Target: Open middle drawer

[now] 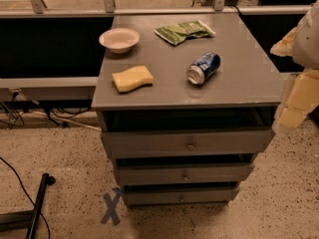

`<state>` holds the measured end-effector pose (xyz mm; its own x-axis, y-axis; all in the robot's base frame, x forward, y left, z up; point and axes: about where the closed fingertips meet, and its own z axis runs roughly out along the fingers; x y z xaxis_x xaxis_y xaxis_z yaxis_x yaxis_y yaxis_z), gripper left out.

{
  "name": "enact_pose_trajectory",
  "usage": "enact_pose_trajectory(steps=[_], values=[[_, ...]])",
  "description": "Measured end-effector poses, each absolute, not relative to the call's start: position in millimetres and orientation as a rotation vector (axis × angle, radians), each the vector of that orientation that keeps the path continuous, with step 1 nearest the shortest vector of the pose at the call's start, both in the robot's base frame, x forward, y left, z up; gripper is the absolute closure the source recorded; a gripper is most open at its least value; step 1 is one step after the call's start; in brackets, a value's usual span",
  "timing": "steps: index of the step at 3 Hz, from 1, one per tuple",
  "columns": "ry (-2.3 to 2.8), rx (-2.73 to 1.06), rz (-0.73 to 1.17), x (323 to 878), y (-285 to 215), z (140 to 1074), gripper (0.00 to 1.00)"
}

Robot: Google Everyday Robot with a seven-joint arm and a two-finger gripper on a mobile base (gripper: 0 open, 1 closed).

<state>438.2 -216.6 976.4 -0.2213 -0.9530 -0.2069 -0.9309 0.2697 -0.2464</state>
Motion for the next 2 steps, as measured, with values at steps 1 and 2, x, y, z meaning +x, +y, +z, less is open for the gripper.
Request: enact_pose_trajectory(steps=[1, 2], values=[[2.231, -1.724, -0.099, 438.2, -216.6, 976.4, 0.0], [2.196, -1.737, -0.075, 438.9, -216.7, 974.0, 0.0]])
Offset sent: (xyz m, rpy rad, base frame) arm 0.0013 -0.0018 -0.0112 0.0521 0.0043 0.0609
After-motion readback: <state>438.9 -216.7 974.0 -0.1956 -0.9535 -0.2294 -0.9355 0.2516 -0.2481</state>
